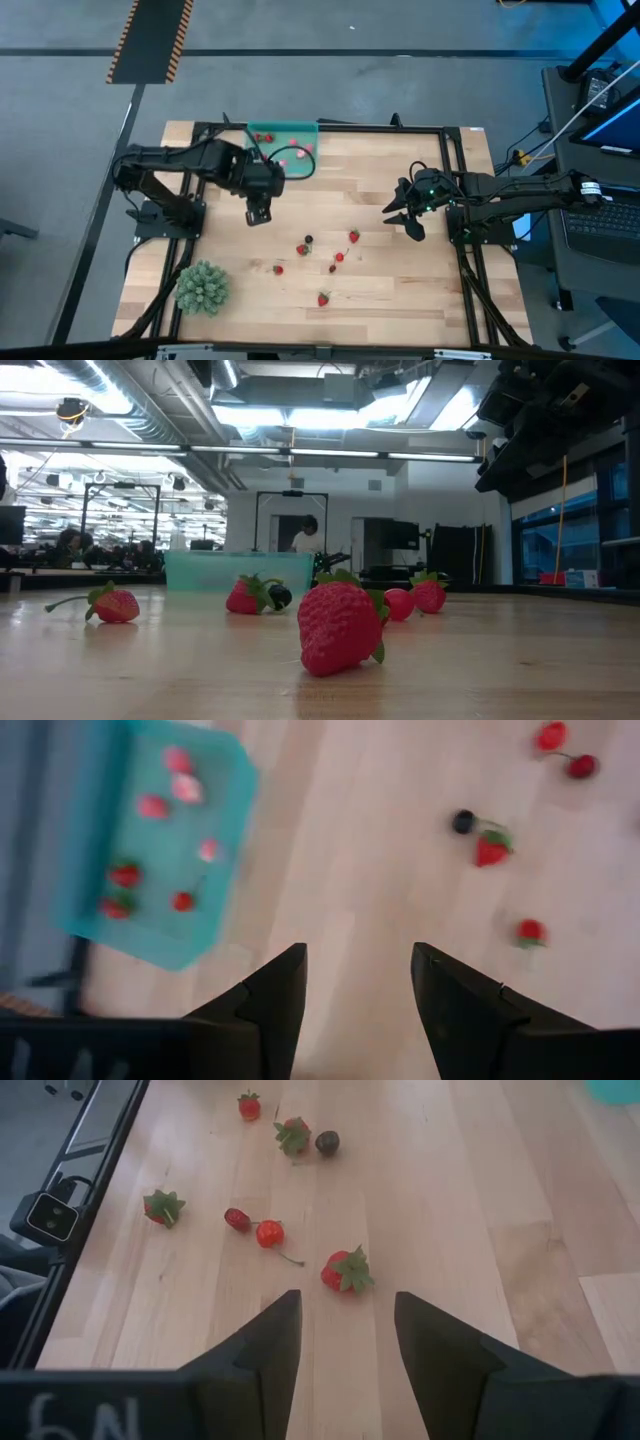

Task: Pick and placing Produce into tupperware
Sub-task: Put the red strawberry into the blue bin

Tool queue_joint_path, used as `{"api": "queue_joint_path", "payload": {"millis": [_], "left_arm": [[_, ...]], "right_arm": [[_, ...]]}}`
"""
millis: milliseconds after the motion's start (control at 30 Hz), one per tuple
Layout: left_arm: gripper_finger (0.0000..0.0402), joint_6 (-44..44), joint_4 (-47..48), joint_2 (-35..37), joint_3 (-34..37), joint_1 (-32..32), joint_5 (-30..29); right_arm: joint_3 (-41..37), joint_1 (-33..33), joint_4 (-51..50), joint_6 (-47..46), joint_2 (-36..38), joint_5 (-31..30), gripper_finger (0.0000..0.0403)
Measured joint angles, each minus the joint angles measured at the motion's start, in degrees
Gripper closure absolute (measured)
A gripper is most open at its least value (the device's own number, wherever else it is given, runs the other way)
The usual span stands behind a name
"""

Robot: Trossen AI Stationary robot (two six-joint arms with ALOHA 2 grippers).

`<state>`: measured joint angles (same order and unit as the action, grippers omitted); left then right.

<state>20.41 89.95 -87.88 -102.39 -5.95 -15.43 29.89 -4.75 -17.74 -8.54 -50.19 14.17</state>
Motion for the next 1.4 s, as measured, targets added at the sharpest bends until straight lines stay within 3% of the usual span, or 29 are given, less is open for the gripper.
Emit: {"api": "queue_joint_path", "payload": {"millis": [67, 267, 433, 633, 900, 1167, 1400], "left_arm": [[0.0227, 0.0, 0.0, 0.0, 0.0, -1.5, -3.1], [0.0235, -1.3, 0.0, 1.2, 0.1, -3.6, -1.2], [0.0243, -0.6, -0.2, 6.3, 3.1, -5.0, -3.0], [0.0250, 5.2, -7.0, 18.2, 18.2, -5.0, -5.1], [0.0250, 6.5, -29.5, 30.7, 43.6, -5.0, -3.3], [0.0257, 6.6, -49.1, 30.4, 61.7, -5.0, 8.9], [0.0267, 6.6, -67.9, 27.1, 69.1, -5.4, 16.8]], "right_arm": [[0.0, 0.0, 0.2, 0.0, 0.0, 0.0, 0.0238], [0.0, 0.0, 0.3, 0.0, 0.0, 0.0, 0.0238], [0.0, 0.0, 0.3, 0.0, 0.0, 0.0, 0.0238], [0.0, 0.0, 0.3, 0.0, 0.0, 0.0, 0.0238], [0.0, 0.0, 0.3, 0.0, 0.0, 0.0, 0.0238], [0.0, 0.0, 0.3, 0.0, 0.0, 0.0, 0.0238], [0.0, 0.0, 0.4, 0.0, 0.0, 0.0, 0.0238]]}}
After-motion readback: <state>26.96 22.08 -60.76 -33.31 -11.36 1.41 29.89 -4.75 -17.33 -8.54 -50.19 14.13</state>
